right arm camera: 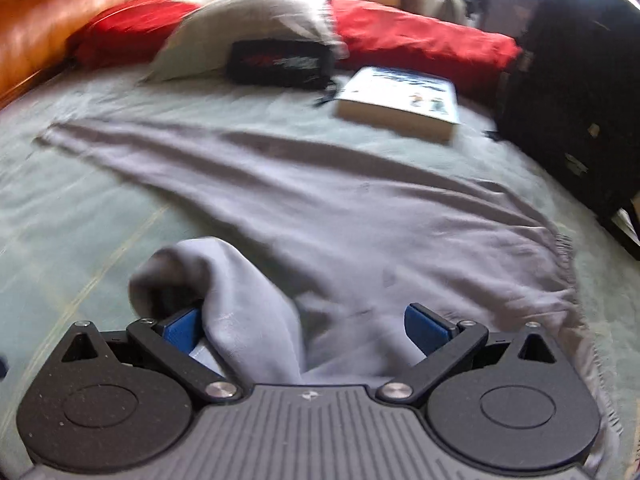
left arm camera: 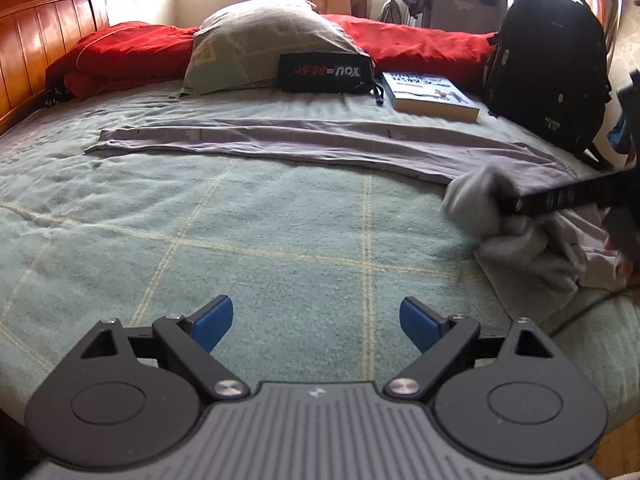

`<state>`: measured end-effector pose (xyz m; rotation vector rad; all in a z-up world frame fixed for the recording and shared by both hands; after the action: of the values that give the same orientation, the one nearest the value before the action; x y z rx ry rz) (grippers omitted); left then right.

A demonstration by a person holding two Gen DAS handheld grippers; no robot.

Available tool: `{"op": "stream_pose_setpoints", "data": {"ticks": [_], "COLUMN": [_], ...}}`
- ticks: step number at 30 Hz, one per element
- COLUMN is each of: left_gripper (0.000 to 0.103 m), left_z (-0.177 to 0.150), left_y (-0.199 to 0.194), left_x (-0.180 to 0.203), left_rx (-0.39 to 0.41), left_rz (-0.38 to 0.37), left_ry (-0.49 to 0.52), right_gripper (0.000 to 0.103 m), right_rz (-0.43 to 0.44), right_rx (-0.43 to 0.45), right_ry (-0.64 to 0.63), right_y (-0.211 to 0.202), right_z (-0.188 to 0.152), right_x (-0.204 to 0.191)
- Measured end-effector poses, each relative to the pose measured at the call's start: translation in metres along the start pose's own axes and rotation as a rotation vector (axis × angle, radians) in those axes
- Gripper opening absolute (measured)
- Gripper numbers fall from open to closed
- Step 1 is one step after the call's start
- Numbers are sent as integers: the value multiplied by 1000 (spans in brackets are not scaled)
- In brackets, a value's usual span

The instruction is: Fold clothes

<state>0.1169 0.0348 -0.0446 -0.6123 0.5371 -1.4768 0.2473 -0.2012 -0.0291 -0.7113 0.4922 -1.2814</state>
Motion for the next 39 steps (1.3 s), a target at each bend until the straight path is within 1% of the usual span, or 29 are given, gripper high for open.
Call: {"op": "stream_pose_setpoints", "data": {"ticks": [2,5,7,9,12,15,18,20,23,24,26,30,33,35,36,39], "left_gripper": [90,90,90,90,90,90,90,90,91,91,91,91,91,90,90,90], "left_z": [2,4,5,5,4,3,4,5,5,5,5,5,5,5,5,4], "left_y": [6,13,18,22,26,26,24,23,21,20,19,20,21,22,23,23], "left_x": [4,10,15,21,27,29,28,25,20,18,17,17,17,16,16,17], "left_rx": [-10,-25,-35,-46,-61,-65,-64,-64,-64,-63,-62,-64,-65,-69,-70,-74], "left_rz": [-7,-20,-29,-32,-26,-16,1,16,35,36,37,35,32,32,33,33], "left_ry": [6,19,30,43,60,67,65,59,41,38,34,38,35,33,34,35], "right_gripper": [103,103,103,103,103,103,103,103,103,103,103,103,103,103,103,103], "right_rz": [-45,-88,-82,-50,32,126,247,350,484,509,532,522,506,486,470,379], "right_rx": [-9,-33,-42,-38,-24,-8,-4,-25,-101,-120,-154,-167,-114,-100,-95,-79], "right_ry": [18,44,75,104,103,24,-68,-119,-162,-168,-179,-166,-150,-140,-135,-110], "right_y": [7,12,10,0,-19,-40,-58,-66,-68,-65,-59,-42,-34,-26,-21,-6], "right_z": [2,0,-4,-9,-16,-23,-32,-39,-48,-51,-56,-53,-37,-27,-22,-10], "right_x": [17,41,54,59,53,28,-1,-19,-40,-44,-52,-57,-51,-43,-39,-23]}}
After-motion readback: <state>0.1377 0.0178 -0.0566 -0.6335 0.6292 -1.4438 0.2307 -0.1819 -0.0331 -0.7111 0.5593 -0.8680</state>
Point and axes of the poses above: each gripper's, at about its wrist camera, not at the fingertips, and y roughly the way its jaws point, x to its right, z to its top, the point moved 1 cm from there along y, roughly the way its jaws point, and after that the axes turned 2 degrees about x, right-handed, at the moved point
